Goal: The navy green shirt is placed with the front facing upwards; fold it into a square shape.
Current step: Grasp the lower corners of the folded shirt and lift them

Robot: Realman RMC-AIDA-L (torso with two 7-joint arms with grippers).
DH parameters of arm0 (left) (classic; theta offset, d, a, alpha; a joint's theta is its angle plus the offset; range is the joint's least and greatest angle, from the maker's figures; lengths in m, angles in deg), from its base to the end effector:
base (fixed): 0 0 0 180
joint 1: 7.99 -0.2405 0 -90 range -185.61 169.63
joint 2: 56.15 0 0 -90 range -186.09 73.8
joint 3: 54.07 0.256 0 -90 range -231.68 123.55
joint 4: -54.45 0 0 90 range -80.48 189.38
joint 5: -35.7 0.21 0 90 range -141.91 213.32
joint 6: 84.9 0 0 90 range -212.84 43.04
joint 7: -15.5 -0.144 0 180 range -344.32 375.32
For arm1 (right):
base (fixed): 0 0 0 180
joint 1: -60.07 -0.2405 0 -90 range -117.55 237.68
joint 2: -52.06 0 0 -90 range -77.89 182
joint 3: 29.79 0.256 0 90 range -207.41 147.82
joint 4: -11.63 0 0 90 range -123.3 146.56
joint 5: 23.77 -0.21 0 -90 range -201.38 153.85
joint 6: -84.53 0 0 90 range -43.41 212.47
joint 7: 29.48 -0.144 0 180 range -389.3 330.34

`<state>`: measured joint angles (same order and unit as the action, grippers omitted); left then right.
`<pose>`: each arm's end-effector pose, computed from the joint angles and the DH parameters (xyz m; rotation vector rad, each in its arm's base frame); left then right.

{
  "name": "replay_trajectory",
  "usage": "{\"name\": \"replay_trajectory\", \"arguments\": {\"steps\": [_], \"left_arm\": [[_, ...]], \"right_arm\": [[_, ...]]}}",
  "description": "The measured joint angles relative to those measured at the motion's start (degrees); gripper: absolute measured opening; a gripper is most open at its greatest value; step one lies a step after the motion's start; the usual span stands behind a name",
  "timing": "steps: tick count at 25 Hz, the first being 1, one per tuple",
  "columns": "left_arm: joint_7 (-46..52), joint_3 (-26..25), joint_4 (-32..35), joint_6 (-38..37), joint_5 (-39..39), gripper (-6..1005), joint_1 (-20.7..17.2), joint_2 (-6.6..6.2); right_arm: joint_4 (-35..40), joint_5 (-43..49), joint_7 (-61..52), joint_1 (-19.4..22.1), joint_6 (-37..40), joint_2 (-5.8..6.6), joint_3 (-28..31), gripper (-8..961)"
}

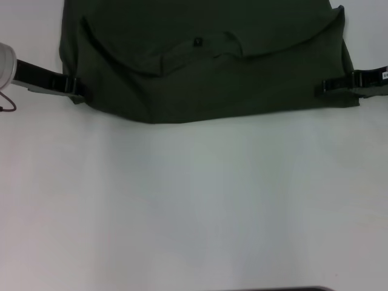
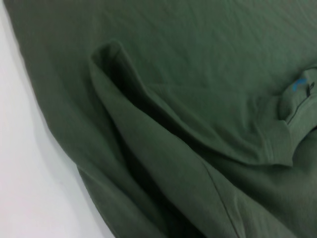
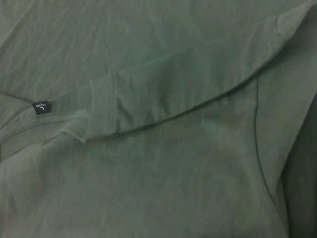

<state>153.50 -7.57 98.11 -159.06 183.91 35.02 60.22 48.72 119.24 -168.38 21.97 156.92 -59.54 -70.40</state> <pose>-0.2641 0.4013 0.0168 -2.3173 -1.4471 0.0685 0.3175 0.3828 0.0437 -2.1111 1.6917 0.0915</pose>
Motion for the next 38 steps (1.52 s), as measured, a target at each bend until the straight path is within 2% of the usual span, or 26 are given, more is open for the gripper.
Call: {"name": "replay_trajectory", "arguments": {"steps": [8, 14, 19, 26, 30, 34, 38], "left_arm": [[0.14, 0.00, 0.43, -0.28, 0.24, 123, 0.24, 0.36], [0.24, 0.00, 1.27, -0.84, 0.32, 124, 0.34, 0.74], [0.36, 0.00, 1.27, -1.56, 0.33, 124, 0.17, 0.55], [0.53, 0.00, 2.41, -4.26, 0.34, 124, -0.07, 0.28], [0.38, 0.00, 2.57, -6.49, 0.39, 124, -0.08, -0.57], [-0.13, 0.05, 2.33, -11.10, 1.62, 123, -0.02, -1.74], [-0.51, -0.17, 2.80, -14.84, 2.96, 124, -0.52, -1.88]], "right_arm": [[0.76, 1.52, -0.31, -0.21, 1.89, 0.42, 0.05, 822], [0.83, 2.27, -0.36, -0.82, 2.99, 0.61, -0.81, 690], [1.30, 2.39, -0.79, -0.44, 3.51, 0.83, -0.87, 580], [3.47, 2.88, -0.84, 0.35, 5.57, 0.90, -0.56, 251], [4.51, 2.94, -0.72, 0.62, 7.08, 1.20, -0.52, 94], [4.63, 2.94, -0.22, 0.67, 8.54, 1.38, -0.76, 56], [4.79, 2.94, 1.48, 0.68, 12.71, 1.39, -0.81, 46]]}}
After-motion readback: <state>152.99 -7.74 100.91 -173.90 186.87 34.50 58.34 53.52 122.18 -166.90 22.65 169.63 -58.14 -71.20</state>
